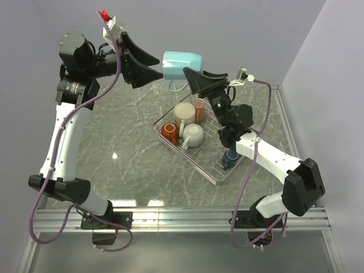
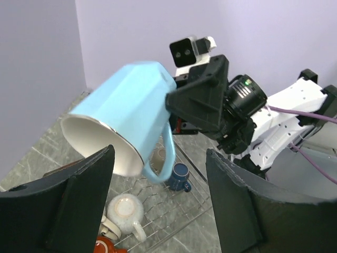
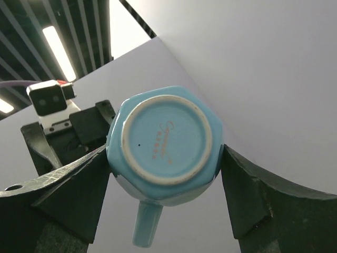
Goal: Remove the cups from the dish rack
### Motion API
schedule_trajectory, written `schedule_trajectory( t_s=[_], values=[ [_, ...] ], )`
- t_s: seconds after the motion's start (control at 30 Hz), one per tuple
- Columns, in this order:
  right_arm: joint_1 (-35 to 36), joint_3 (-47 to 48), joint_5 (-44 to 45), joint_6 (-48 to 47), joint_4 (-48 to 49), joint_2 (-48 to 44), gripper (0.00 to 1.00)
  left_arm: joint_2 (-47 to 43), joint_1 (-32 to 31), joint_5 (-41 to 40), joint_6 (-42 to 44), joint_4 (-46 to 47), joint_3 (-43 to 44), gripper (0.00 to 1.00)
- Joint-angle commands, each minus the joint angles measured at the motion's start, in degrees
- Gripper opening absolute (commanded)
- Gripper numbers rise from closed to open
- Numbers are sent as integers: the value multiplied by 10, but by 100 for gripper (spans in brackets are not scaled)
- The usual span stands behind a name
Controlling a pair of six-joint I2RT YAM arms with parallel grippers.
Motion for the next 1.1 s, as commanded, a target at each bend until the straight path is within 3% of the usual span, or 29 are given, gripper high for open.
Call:
schedule_trajectory(
  t_s=[0.0,0.37,0.5,0.67,0.7,0.77,0.9,0.97,1.0,1.07],
  values=[
    [6,45,0,11,57,-3,0,20,-3,-36,-13,11,25,76],
    [11,53,-13,13,56,7,0,46,-28,-41,-50,39,16,65],
    [11,53,-12,16,57,12,0,45,-33,10,-123,104,-11,42],
    [11,57,-16,28,54,30,0,37,-39,50,-215,200,-42,28],
    [11,58,-20,31,56,33,0,37,-39,53,-238,220,-47,15],
    [11,57,-22,41,56,44,0,36,-39,49,-242,211,-46,0],
    [11,49,-31,31,38,54,0,26,-35,5,-175,135,-41,0],
    [10,34,-23,9,24,50,16,21,-25,-46,-149,82,-42,0],
    [10,29,-20,0,8,49,43,18,-18,-60,-124,67,-46,0],
    [9,16,-11,-26,-14,42,63,13,4,-94,-106,43,-53,0]
  ],
)
